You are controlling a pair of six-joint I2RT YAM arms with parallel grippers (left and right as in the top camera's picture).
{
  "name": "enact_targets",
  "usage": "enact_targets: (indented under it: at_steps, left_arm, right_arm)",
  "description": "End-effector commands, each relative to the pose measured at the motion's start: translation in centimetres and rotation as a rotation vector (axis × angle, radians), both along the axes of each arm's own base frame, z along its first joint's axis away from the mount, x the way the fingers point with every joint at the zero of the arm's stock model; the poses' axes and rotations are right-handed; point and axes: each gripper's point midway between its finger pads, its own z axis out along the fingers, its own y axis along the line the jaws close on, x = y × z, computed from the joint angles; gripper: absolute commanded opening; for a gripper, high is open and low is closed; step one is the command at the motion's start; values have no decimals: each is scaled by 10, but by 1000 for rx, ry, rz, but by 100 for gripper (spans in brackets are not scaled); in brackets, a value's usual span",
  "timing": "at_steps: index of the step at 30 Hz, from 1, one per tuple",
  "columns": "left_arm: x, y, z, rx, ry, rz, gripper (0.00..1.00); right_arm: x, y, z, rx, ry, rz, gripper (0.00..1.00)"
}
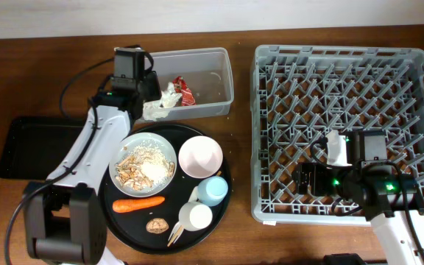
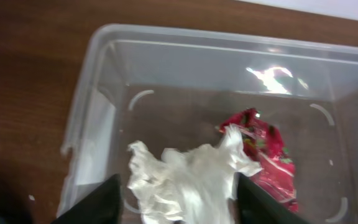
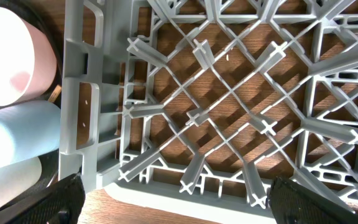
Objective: Sort waste into correct bins and load items into the dishwasher rack
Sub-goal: 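Place the tissue in the clear bin and retract the left arm, then reach the right gripper to the light-blue cup and grasp it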
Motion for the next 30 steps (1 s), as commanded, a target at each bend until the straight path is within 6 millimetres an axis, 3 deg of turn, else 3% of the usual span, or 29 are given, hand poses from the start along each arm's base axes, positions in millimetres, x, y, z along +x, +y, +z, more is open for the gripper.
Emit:
enact_targets:
  at_steps: [1, 2, 4, 5, 7, 11, 13, 18, 19, 21, 23, 27, 30]
  left_arm:
    - [-7, -1, 26, -36, -8, -42, 93]
    - [-21, -5, 29, -56, 34, -64, 99]
    - [-70, -2, 25, -60, 193, -76, 99]
    - [-115, 5, 15, -39, 358, -67, 99]
    - [-171, 13, 2, -14, 583, -57, 99]
    - [-222, 21, -2, 27, 793, -78, 100]
    - [-229, 28, -1, 54, 818, -64, 99]
    - [-231, 57, -8, 0, 836, 43, 99]
    - [-229, 64, -9, -26, 827, 73, 99]
    - [-224, 80, -9, -108, 799, 141, 99]
    - [-224, 92, -9, -126, 794, 183, 99]
    - [-223, 94, -9, -127, 788, 189, 99]
    - [-222, 94, -9, -127, 786, 189, 99]
  right_arm:
    - [1, -1, 4, -4, -6, 2, 98]
    - [-1, 2, 4, 15, -2, 10, 98]
    - [-2, 6, 5, 37, 1, 20, 98]
    - [-2, 6, 5, 37, 1, 20, 98]
    - [-2, 6, 5, 37, 2, 20, 98]
    - [-10, 6, 4, 37, 37, 19, 98]
    - [-12, 6, 14, 36, 39, 19, 98]
    - [-3, 8, 78, 17, -39, 43, 98]
    - [-1, 17, 85, 11, -38, 95, 98]
    - [0, 58, 92, 11, -2, 265, 98]
    - [-2, 97, 80, 15, 54, 347, 98]
    - [1, 178, 40, -8, 129, 395, 98]
    - [0, 205, -6, -45, 265, 335, 98]
